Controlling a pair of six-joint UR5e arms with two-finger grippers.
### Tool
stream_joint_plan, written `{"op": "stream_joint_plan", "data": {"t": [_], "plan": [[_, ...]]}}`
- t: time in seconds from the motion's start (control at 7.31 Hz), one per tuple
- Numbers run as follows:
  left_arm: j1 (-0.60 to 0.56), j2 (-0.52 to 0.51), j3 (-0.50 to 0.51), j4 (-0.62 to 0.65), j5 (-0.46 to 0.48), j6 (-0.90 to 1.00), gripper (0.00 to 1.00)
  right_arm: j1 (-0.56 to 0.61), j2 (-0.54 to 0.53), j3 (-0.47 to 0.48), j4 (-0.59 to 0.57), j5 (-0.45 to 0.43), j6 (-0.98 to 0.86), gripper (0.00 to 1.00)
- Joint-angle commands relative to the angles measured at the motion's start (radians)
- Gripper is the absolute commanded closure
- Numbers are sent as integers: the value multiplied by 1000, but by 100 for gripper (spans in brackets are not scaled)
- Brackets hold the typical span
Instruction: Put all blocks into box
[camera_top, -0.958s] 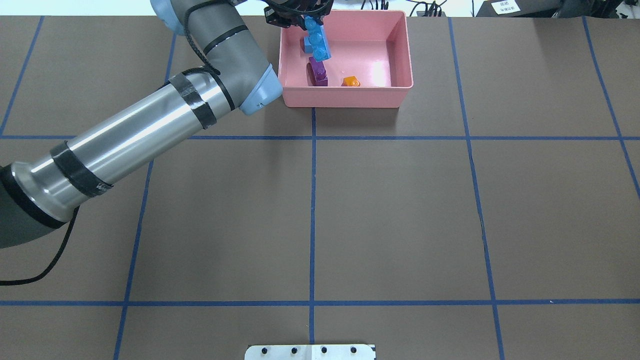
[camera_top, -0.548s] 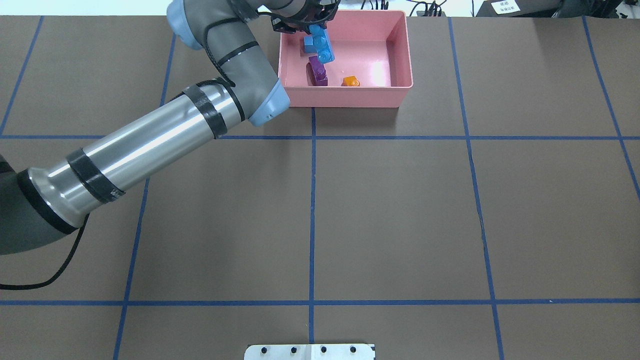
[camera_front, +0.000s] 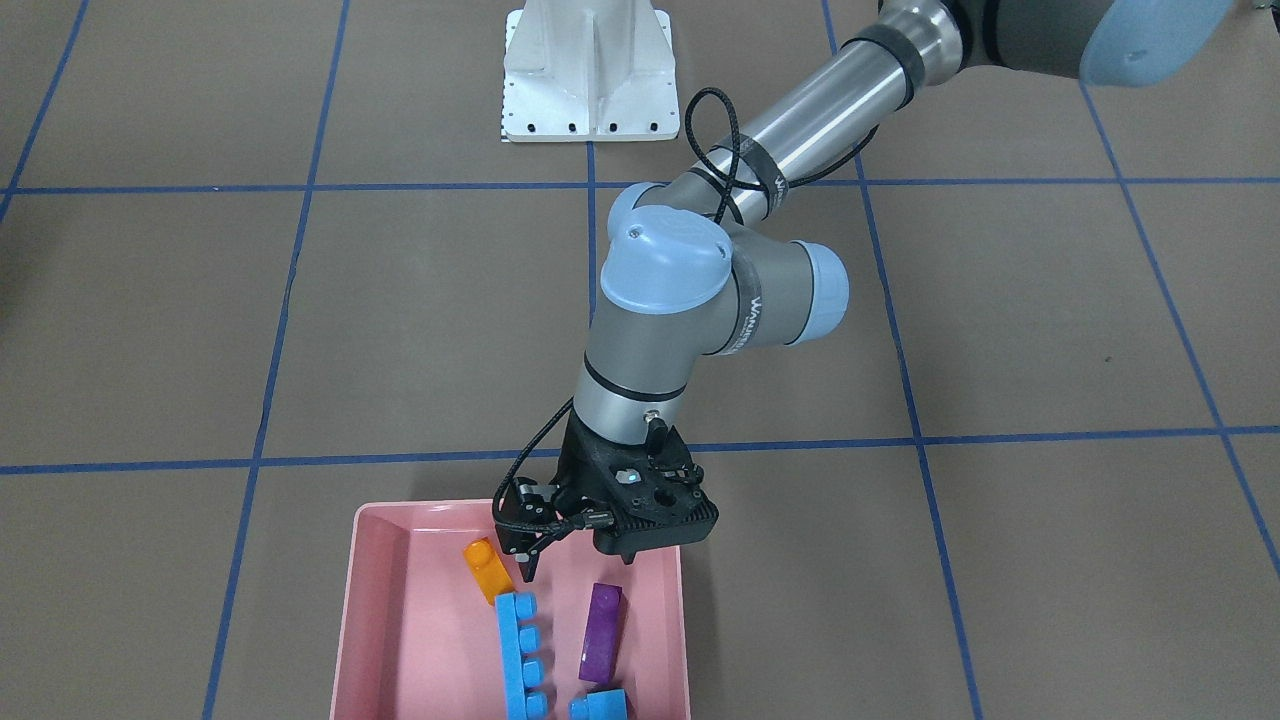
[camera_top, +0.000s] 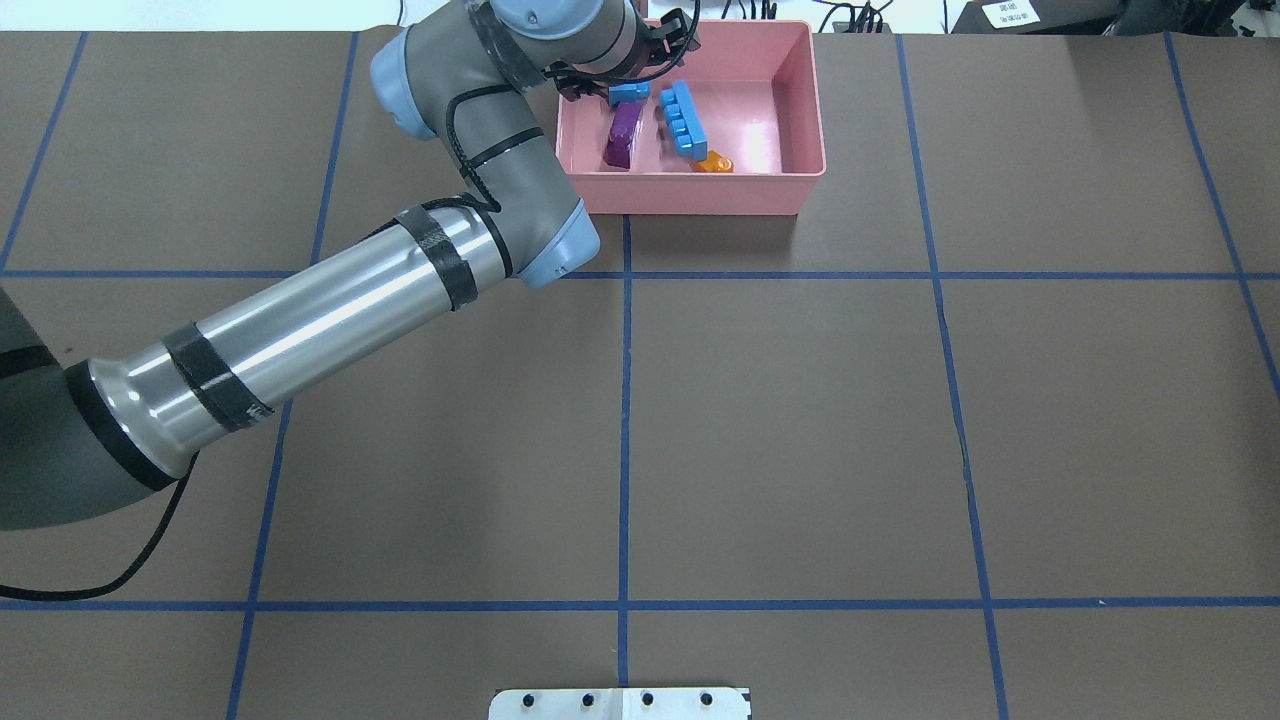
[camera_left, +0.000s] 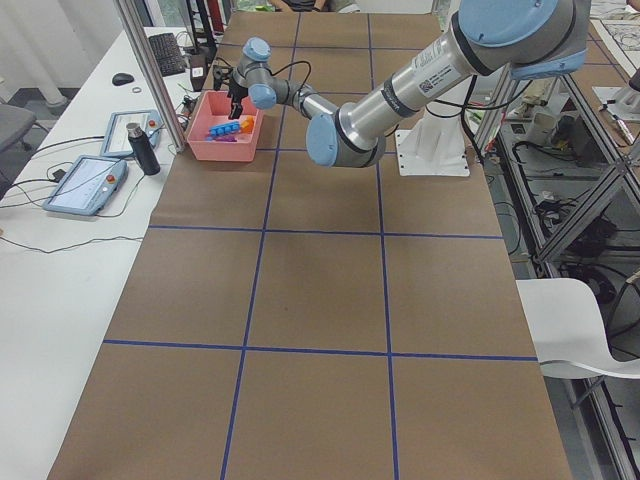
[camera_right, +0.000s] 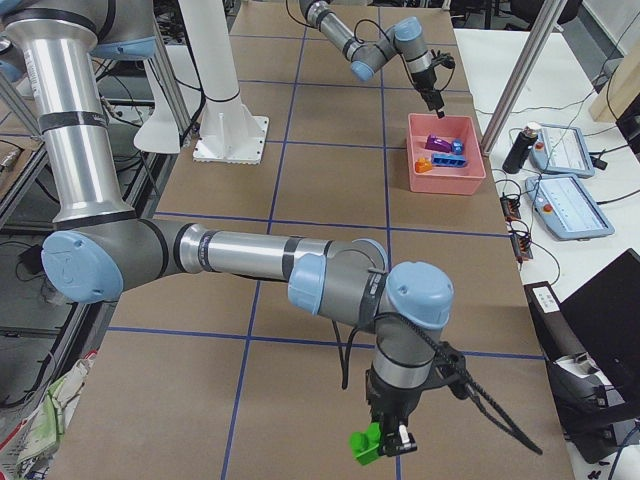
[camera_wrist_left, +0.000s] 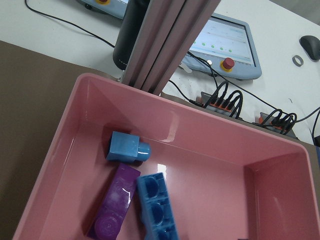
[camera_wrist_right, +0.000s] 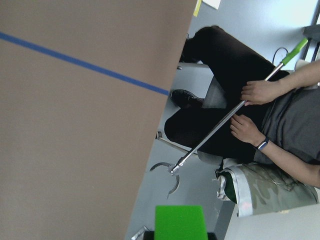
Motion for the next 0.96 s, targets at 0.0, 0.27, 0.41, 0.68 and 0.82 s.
{"op": "stream_joint_plan", "data": {"t": [0.0,0.27,0.41,0.68,0.82], "plan": [[-108,12,-54,130,-183,-9,0,-159,49,113,-13,113,201,100],[-235,97,-174,237,-314,26,0,-283,121,173,-13,183,390,100],[-274,134,-209,260,-315,132,0,-338,170,174,-5,242,500,100],[-360,204,-307,373,-313,333,0,-493,308,174,2,258,769,100],[-391,252,-370,436,-312,422,0,-586,379,165,11,255,906,100]]}}
